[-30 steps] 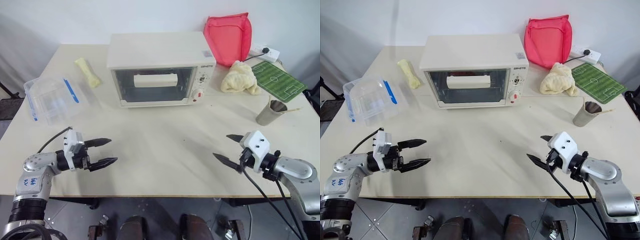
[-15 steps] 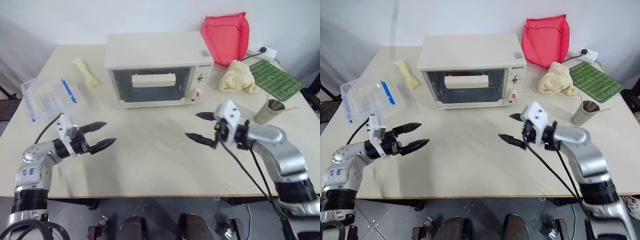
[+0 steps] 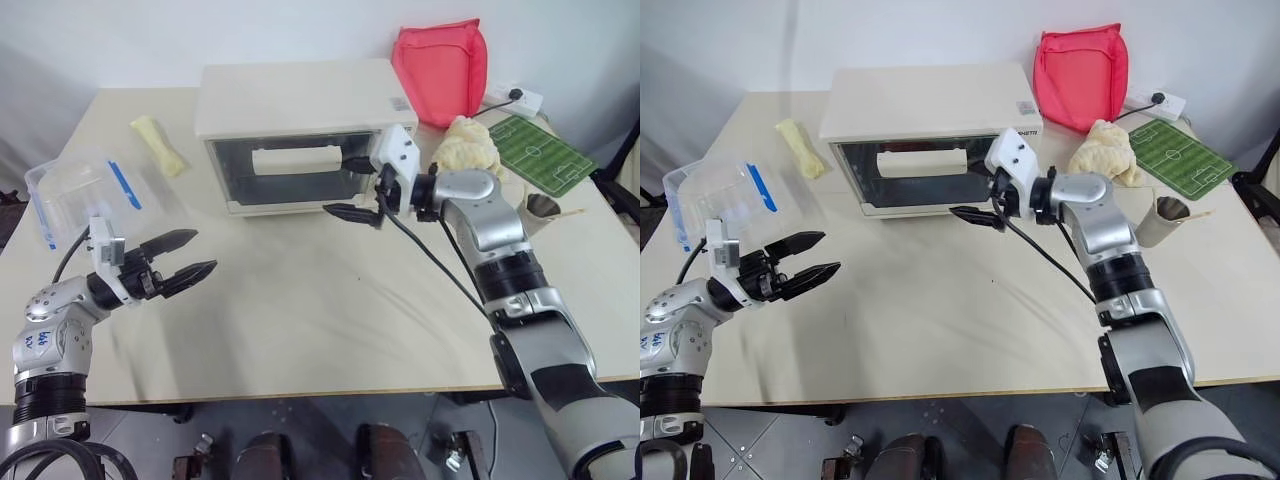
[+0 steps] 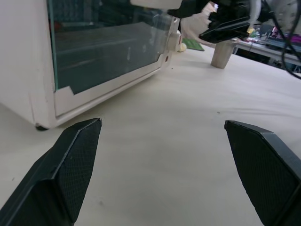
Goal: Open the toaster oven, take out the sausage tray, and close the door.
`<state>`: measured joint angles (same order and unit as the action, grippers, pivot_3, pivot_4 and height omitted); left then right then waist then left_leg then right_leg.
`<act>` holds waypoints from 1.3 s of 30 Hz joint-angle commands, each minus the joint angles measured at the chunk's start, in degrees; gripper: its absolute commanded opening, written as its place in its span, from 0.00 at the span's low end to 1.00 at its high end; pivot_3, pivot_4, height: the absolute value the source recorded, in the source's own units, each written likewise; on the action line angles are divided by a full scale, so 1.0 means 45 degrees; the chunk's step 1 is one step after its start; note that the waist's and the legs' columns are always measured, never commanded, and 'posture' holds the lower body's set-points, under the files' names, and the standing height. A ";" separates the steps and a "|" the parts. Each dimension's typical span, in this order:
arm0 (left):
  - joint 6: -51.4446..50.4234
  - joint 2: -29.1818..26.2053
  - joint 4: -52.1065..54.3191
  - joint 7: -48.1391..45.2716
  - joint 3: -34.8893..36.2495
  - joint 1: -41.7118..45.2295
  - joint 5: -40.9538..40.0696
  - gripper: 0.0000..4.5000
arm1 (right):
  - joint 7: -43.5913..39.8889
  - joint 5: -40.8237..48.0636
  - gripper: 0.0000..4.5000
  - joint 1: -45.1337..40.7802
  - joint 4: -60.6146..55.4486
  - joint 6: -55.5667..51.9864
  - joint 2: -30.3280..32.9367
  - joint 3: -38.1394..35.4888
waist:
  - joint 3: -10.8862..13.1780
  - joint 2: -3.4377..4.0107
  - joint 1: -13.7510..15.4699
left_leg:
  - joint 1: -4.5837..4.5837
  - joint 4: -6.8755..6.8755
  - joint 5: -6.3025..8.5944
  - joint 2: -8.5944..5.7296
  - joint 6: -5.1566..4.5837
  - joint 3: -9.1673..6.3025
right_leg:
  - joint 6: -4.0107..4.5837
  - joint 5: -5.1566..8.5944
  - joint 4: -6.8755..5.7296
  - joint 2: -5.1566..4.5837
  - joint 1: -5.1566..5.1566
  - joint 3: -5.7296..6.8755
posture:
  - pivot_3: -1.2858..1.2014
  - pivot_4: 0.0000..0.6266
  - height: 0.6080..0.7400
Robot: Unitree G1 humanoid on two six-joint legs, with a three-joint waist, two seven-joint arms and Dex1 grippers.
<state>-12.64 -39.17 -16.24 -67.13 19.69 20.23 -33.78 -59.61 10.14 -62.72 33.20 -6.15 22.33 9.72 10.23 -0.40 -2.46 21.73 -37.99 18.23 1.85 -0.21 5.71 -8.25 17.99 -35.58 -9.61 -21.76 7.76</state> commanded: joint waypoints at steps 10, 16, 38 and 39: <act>-0.0647 -0.0906 -0.0344 -0.0486 0.0544 0.1208 -0.0448 0.99 | -0.1944 0.0652 1.00 0.0994 -0.3316 -0.0859 -0.0023 0.0122 | 0.0013 -0.0013 -0.0222 | 0.0137 -0.0021 -0.0002 0.0001 0.0004 -0.0018 | -0.0003 -0.0002 -0.0066 0.0003 -0.0163 -0.0004 | 0.52 0.24 1.00; -0.0299 -0.1723 -0.1902 -0.1422 0.0907 0.2495 -0.0439 0.79 | -0.1793 0.0515 1.00 0.2029 -0.4608 -0.1402 0.0117 0.0246 | 0.0015 -0.0016 -0.0294 | 0.0137 -0.0015 -0.0003 0.0003 0.0006 0.0068 | -0.0003 -0.0002 -0.0067 0.0005 -0.0183 -0.0006 | 0.52 0.24 1.00; 0.1494 -0.0739 -0.8195 -0.3694 -0.1577 0.7740 0.2210 0.00 | -0.0723 0.0497 1.00 0.4016 -0.7617 -0.2774 0.0158 0.0428 | 0.0020 -0.0028 -0.0216 | 0.0145 -0.0012 -0.0002 -0.0004 0.0005 0.0102 | -0.0005 -0.0003 -0.0072 0.0007 -0.0197 -0.0001 | 0.52 0.24 1.00; 0.1504 -0.0649 -0.8239 -0.3794 -0.1660 0.7811 0.2275 0.00 | -0.0667 0.0506 1.00 0.4129 -0.7804 -0.2887 0.0199 0.0436 | 0.0020 -0.0028 -0.0208 | 0.0147 -0.0012 -0.0002 -0.0006 0.0004 0.0099 | -0.0005 -0.0003 -0.0073 0.0007 -0.0197 -0.0001 | 0.52 0.24 1.00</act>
<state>-6.78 -42.25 -52.84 -83.26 12.68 53.83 -24.58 -62.44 10.92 -44.25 3.01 -18.97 23.04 11.38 10.32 -0.53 -3.39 22.39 -38.05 18.22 1.82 -0.19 6.15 -8.27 17.97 -35.90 -9.58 -22.64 7.76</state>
